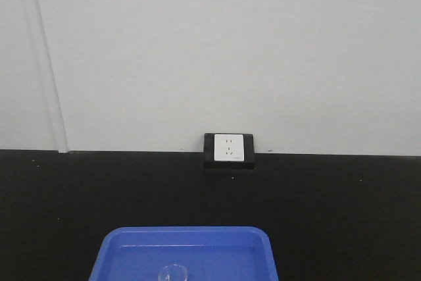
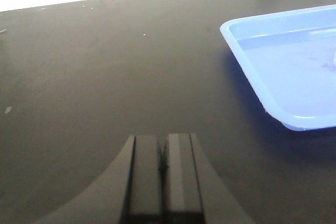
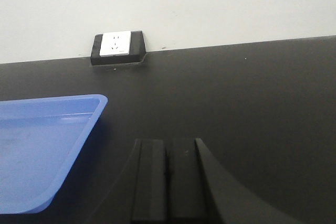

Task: Move beaker to silver tray on left bench
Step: 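Move the right gripper toward the glass beaker in the blue tray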

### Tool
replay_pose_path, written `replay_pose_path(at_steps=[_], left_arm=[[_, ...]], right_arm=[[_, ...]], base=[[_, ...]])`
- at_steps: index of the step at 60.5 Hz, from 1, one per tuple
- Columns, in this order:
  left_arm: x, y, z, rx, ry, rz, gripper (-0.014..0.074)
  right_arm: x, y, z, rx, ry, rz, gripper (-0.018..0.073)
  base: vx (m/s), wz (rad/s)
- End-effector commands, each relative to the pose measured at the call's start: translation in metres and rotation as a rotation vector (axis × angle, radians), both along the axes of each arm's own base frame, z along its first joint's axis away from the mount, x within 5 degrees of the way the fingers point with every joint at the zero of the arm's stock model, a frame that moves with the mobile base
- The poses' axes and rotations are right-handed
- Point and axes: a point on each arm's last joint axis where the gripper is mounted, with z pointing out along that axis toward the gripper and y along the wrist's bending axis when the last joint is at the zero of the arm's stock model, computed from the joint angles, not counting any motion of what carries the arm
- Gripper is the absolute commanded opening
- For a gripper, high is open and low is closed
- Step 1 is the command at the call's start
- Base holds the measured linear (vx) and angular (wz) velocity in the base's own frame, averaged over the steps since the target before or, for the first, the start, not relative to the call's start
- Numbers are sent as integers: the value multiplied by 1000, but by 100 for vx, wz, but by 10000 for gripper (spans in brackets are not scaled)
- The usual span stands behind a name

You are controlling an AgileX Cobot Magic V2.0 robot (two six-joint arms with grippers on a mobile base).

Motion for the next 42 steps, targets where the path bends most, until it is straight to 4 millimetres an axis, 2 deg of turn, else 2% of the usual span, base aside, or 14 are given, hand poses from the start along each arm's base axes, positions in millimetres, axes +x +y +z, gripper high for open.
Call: replay_pose_path(at_steps=[1,12,19,28,32,37,42], left_arm=[[2,-1,0,-7,-62,-11,1],[2,-1,0,-7,-62,-11,1],[2,-1,0,-7,-62,-11,1],[2,-1,0,-7,-62,-11,1],[2,-1,0,-7,-62,-11,1],[2,-1,0,-7,-62,-11,1],[2,-1,0,-7,-62,-11,1]], right_arm=[[0,0,8,-4,-106,-1,-11],[0,0,11,7,-142,-1,-11],[-2,0,28,21,-294,-3,-11],[-7,-1,77,35,-506,-6,-11],[-2,-1,102,36,-535,-7,-11],[17,1,126,25,-494,-6,-11],[41,3,141,18,-428,-6,-11]], base=[[0,0],[0,0],[0,0],[0,0],[0,0],[0,0],[0,0]])
